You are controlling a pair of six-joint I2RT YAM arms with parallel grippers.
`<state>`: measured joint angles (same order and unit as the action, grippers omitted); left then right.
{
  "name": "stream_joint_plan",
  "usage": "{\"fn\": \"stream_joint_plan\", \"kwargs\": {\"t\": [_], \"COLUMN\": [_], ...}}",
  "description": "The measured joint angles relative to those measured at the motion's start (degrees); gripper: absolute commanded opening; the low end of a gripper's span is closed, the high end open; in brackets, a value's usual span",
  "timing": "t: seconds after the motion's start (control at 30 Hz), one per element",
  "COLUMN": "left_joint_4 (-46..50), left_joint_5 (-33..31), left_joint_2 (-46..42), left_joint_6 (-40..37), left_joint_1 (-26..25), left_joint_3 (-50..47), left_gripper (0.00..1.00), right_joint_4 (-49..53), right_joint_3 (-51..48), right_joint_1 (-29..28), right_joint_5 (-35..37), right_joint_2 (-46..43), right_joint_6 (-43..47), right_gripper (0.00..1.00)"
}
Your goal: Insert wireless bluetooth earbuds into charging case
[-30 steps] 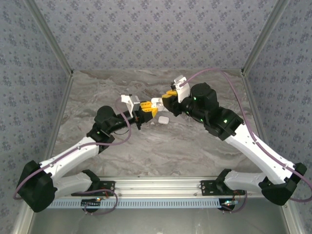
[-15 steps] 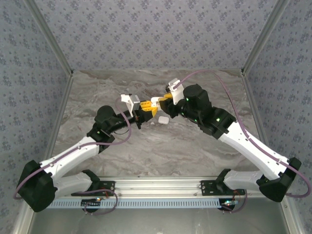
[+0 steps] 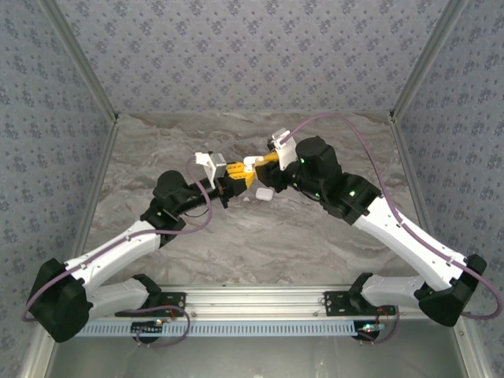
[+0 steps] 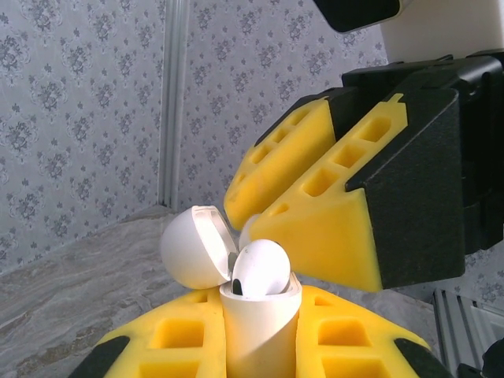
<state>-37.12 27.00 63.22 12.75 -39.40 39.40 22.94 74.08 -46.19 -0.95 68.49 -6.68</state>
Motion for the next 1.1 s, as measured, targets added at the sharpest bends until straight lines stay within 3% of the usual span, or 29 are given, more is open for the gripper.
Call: {"fn": "stream_joint_plan", "kwargs": {"t": [0.27,0.63,0.83,1.1], "left_joint_4": [-0.4,-3.3,-7.0,-12.6], "left_joint_5": [-0.2,-0.9,-0.9,-0.4], "left_joint_2": [0.0,1.1,1.8,4.8], "left_joint_6": [0.4,1.2,2.9,6.5], "left_joint_1": [0.0,0.0,0.0,0.0], "left_joint_3": [0.0,0.0,0.0,0.0], "left_gripper": [0.00,0.00,0.00,0.00], "right_joint_4": [2.2,-1.1,-5.6,-10.0], "right_joint_3": [1.4,1.0,-3.8,-4.3], "right_joint_1": [3.5,16.2,20.5,18.3], "right_joint_5": [-5.6,-25.2,-35.9,-44.0], "right_joint_2": [-0.1,-3.6,-3.8,-0.3], "right_joint_6": [-2.5,-10.5,-15.0,-17.9], "right_gripper": [0.60,1.00,1.00,1.00]}}
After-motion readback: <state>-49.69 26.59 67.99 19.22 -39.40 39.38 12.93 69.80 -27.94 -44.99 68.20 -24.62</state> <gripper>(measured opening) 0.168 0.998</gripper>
